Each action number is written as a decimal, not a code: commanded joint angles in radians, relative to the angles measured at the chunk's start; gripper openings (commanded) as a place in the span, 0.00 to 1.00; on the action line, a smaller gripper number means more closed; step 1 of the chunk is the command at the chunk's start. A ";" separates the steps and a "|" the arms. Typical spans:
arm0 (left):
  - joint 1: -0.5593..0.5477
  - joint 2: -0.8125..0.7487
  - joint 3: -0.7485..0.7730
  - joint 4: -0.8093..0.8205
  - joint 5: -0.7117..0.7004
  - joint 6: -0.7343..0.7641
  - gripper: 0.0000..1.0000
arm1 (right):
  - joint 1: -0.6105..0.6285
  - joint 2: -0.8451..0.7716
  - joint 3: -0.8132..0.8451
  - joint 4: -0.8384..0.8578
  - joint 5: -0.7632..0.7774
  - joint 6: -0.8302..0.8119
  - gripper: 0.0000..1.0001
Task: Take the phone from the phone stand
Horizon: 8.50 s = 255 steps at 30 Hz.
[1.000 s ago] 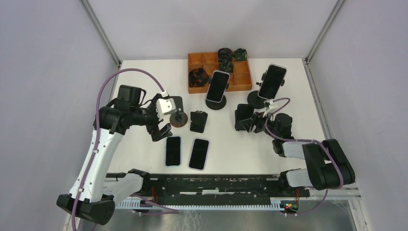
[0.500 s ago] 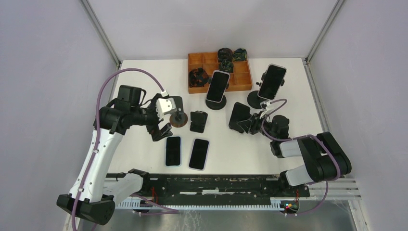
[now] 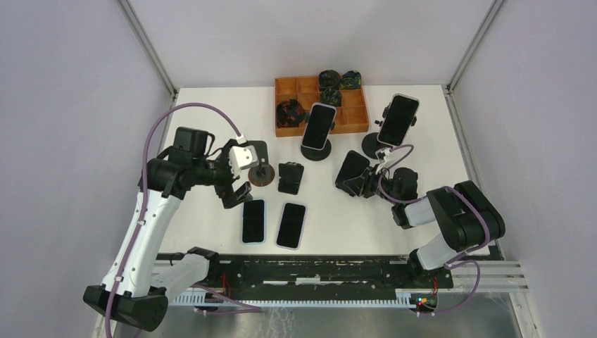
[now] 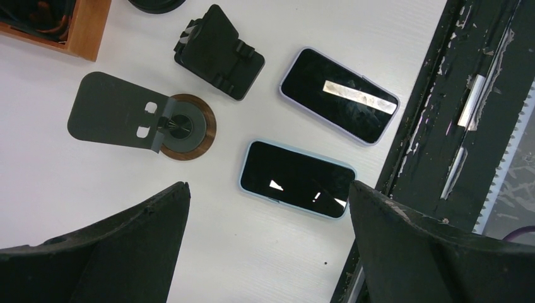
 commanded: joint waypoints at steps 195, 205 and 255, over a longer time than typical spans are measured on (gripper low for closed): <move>-0.005 -0.224 -0.062 0.080 0.427 0.426 0.02 | 0.541 -0.272 0.134 -0.748 0.158 0.173 0.72; -0.005 -0.221 -0.071 0.080 0.429 0.434 0.02 | 0.547 -0.409 0.345 -0.975 0.273 0.047 0.80; -0.005 -0.210 -0.089 0.090 0.374 0.436 1.00 | 0.461 -0.622 0.380 -0.779 0.054 -0.069 0.00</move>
